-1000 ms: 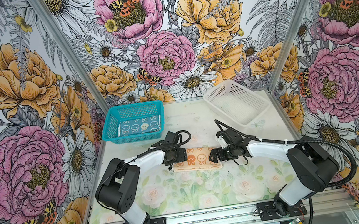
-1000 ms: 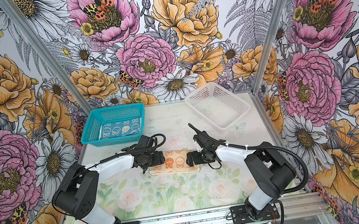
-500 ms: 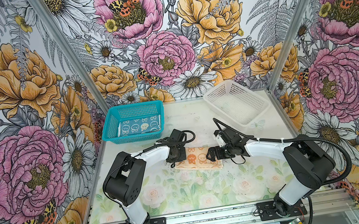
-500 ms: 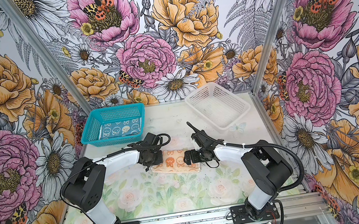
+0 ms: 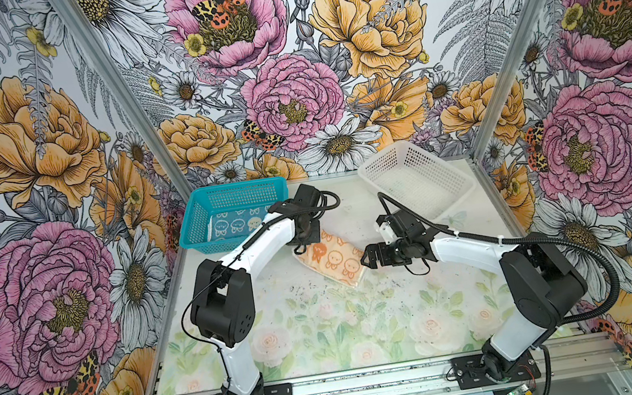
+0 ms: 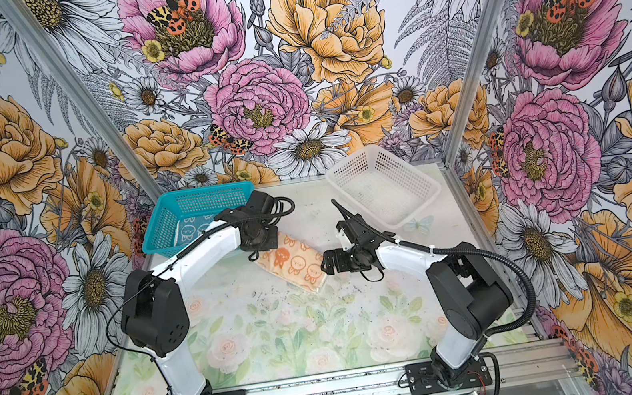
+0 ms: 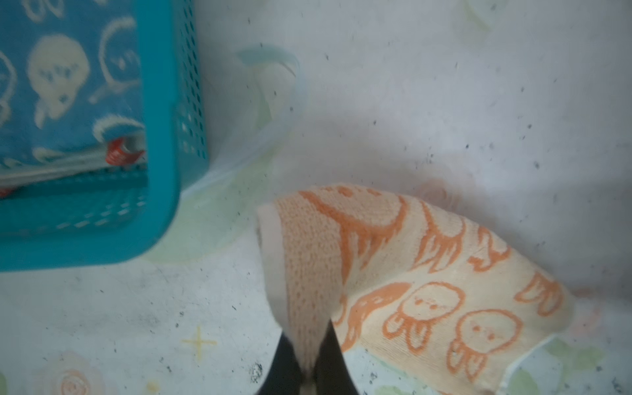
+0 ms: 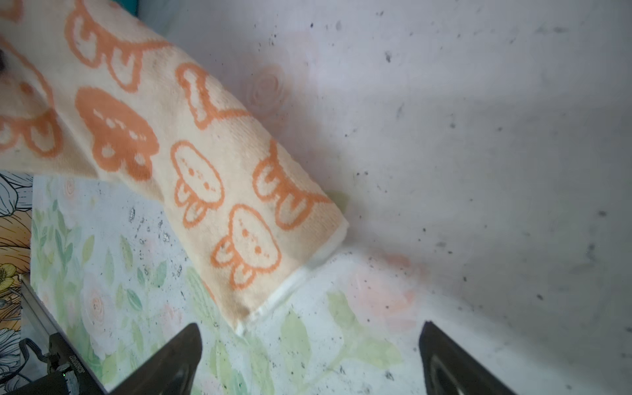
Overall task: Fold and stack the towels
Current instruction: 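Carry the folded towel with the left gripper into the teal basket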
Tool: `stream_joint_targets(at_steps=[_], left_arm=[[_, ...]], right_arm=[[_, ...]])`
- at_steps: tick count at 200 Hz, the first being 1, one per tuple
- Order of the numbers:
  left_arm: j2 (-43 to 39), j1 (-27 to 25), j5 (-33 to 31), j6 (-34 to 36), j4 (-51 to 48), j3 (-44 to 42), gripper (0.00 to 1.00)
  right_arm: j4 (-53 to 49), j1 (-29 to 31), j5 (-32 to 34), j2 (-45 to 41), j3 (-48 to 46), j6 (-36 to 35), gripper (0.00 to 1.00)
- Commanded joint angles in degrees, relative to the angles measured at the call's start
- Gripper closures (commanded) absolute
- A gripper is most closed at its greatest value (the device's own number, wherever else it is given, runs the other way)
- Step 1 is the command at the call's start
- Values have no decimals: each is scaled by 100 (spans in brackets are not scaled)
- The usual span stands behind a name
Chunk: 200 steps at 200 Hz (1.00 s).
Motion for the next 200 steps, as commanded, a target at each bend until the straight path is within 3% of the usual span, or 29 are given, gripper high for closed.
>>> stream_joint_targets(at_steps=[1,46,82,105,154,200], left_arm=[[321,195,-723,598,-707,857,100],[825,788,-1374,1160,-819,1966,100],[1064,1531,-1368,1450,-704,2358,100],[1144,1955,-1037,1708,-514,2399,100],[1155,2428,-1121,2534,214,1770,100],[1221,2833,-1164,2661,896,1321,100]], right_arm=[[-227,-45,-101,114,427,-127,1],[-482,-41,-273,252,1217,-115,1],[-629,15,-342,558,1761,-124,1],[-694,63,-362,760,2018,-124,1],[-750,152,-447,1104,2366,-107,1],[-809,188,-556,1246,2456,-96,1]])
